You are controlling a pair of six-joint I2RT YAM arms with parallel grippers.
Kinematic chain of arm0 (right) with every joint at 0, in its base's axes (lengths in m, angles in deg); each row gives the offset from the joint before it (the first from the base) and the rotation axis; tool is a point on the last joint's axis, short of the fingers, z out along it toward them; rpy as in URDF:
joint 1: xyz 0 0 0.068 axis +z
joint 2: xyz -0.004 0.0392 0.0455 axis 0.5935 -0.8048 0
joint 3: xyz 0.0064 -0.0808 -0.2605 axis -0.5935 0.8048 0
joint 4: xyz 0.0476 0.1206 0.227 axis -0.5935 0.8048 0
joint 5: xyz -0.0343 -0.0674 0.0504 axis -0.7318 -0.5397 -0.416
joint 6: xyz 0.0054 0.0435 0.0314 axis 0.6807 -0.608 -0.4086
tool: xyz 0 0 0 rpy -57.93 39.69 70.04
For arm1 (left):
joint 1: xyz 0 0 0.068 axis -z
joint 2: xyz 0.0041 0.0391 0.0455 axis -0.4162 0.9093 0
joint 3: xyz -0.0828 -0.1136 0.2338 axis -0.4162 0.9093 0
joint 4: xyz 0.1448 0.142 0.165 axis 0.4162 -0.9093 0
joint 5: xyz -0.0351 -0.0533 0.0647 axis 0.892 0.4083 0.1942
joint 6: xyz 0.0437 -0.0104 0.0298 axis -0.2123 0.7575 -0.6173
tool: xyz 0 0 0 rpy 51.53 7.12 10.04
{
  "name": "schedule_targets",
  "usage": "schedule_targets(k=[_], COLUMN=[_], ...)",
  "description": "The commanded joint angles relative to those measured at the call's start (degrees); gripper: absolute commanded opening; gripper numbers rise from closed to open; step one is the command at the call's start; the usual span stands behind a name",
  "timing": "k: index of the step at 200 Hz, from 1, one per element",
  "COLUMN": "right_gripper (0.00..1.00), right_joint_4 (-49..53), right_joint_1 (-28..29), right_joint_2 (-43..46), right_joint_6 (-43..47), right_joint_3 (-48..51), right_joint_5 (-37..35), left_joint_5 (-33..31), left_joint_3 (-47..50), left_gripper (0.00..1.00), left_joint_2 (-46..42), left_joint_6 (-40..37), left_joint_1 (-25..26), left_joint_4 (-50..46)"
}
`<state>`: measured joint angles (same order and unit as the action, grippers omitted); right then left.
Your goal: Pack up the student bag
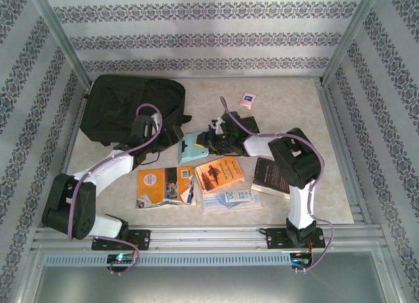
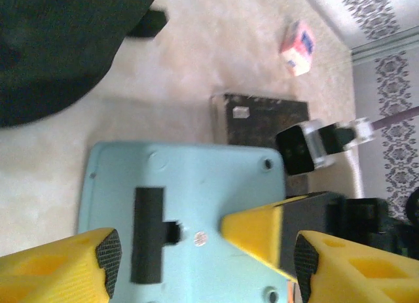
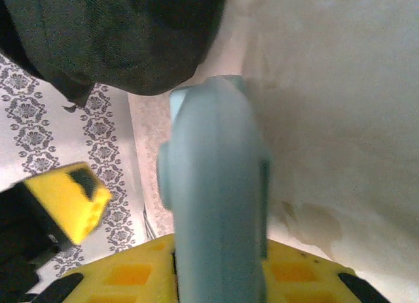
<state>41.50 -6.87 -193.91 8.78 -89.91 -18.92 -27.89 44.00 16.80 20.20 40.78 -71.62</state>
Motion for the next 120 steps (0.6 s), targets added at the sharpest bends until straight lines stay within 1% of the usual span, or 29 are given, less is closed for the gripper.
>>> schedule_targets(k=[1, 21, 38, 58, 69, 82, 103, 120], right_gripper=[0.28, 0.28, 0.27, 0.27, 0.27, 0.27, 0.27, 0.28], right_joint_4=[-4.29, -3.74, -3.33, -3.95, -4.00, -4.43, -6.24, -6.90], right_joint_1=[-0.63, -1.02, -1.32, -1.41, -1.33, -1.19, -0.65, 0.07], right_joint_2=[3.38, 5.70, 7.03, 7.52, 7.37, 6.47, 4.23, 2.60], right_joint_6=[-2.32, -2.13, -2.19, -2.87, -3.04, -3.67, -5.25, -5.68], right_joint_3=[1.08, 1.63, 1.82, 1.95, 1.87, 1.59, 1.08, 0.31], right_joint_5=[0.72, 0.39, 0.53, 1.12, 1.30, 1.91, 2.51, 3.34], left_joint_5=[-4.24, -9.74, -15.16, -22.03, -24.09, -24.68, -22.34, -20.62], left_joint_3=[-7.81, -15.58, -22.82, -30.25, -32.91, -35.41, -38.82, -38.58], left_gripper=[0.73, 0.74, 0.75, 0.77, 0.78, 0.80, 0.80, 0.80], left_joint_2=[-1.86, -1.14, 1.63, 6.46, 8.84, 11.67, 15.80, 16.69], left_joint_6=[-11.11, -18.78, -24.89, -31.39, -33.47, -34.15, -33.51, -31.68], left_joint_1=[0.71, 0.62, 0.69, 0.55, 0.37, -0.29, -1.54, -1.66], left_joint_4=[-12.83, -19.89, -24.81, -28.09, -28.20, -27.99, -29.18, -29.27])
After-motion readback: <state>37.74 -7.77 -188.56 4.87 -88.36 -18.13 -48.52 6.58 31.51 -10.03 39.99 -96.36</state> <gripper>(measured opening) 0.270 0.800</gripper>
